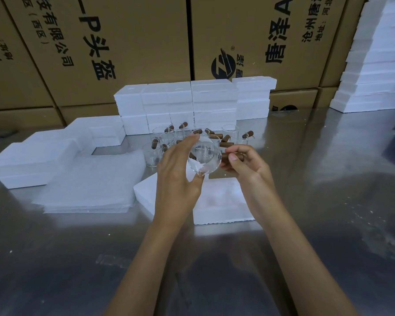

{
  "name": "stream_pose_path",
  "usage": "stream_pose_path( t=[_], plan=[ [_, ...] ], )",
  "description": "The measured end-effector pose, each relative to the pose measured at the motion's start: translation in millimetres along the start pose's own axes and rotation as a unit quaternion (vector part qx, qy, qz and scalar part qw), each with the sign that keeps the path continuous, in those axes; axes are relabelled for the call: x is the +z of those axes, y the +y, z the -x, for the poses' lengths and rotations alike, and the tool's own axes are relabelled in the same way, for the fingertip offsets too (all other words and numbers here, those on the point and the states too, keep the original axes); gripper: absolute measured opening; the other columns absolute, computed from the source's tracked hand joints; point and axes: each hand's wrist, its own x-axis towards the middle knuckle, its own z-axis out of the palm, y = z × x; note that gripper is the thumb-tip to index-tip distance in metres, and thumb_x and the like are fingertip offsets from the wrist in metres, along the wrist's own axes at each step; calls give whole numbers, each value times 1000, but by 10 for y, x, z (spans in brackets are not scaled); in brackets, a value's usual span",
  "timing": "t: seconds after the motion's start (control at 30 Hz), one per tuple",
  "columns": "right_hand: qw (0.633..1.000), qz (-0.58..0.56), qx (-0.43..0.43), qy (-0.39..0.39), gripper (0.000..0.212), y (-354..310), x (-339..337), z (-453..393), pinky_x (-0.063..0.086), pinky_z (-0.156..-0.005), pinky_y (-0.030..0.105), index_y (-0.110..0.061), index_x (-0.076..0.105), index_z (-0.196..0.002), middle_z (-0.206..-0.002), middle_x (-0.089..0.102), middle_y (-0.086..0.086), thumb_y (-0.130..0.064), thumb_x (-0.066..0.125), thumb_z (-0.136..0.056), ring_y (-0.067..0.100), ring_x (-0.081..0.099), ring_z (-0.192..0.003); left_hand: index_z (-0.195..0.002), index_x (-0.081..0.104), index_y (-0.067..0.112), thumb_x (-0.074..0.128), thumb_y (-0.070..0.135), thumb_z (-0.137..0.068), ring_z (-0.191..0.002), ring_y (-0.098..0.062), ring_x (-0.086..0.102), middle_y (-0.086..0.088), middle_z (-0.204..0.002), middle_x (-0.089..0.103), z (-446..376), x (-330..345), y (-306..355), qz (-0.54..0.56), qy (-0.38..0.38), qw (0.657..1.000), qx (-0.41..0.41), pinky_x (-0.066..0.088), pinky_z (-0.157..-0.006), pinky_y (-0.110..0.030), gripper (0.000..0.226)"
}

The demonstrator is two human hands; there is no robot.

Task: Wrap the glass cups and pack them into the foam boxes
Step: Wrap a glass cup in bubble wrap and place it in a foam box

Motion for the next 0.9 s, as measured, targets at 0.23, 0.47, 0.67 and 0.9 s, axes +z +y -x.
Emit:
stream_pose_path(
  t=[0.23, 0.47, 0.67, 0.9],
  plan=[
    [1000, 14, 6, 6, 15, -30, 0, 20, 52, -78, 24, -2, 64, -110, -95, 70, 4, -4, 56, -97, 15, 68, -84, -144, 36, 47, 81, 15, -81, -127, 24, 25, 50, -134, 33, 1, -1, 9, 6, -22, 999, -27, 21, -98, 2, 83],
    [994, 11, 45, 98, 32, -67, -20, 0, 49, -57, 25, 3, 65, -104, -66, 64, 7, -28, 62, -96, 16, 59, -61, -124, 42, 58, 81, 57, -72, -109, 7, 57, 39, -112, 60, -23, -19, 201, 153, -4, 980, -130, 48, -89, -26, 64],
    [989, 80, 62, 109, 54, -27, 17, 22, 46, -44, 25, 8, 65, -88, -50, 59, 13, -45, 60, -95, 18, 55, -45, -120, 45, 51, 71, 69, -66, -99, -3, 54, 18, -108, 57, 15, 27, 268, 145, -22, 978, -149, 40, -74, -8, 62],
    [981, 136, 98, 94, 56, 1, 53, 45, 37, -39, 21, -14, 66, -57, -42, 52, 10, -56, 58, -92, 15, 44, -37, -130, 47, 40, 71, 64, -75, -97, -6, 54, 19, -107, 56, 24, 61, 229, 81, -12, 986, -143, 50, -81, -25, 65]
  ],
)
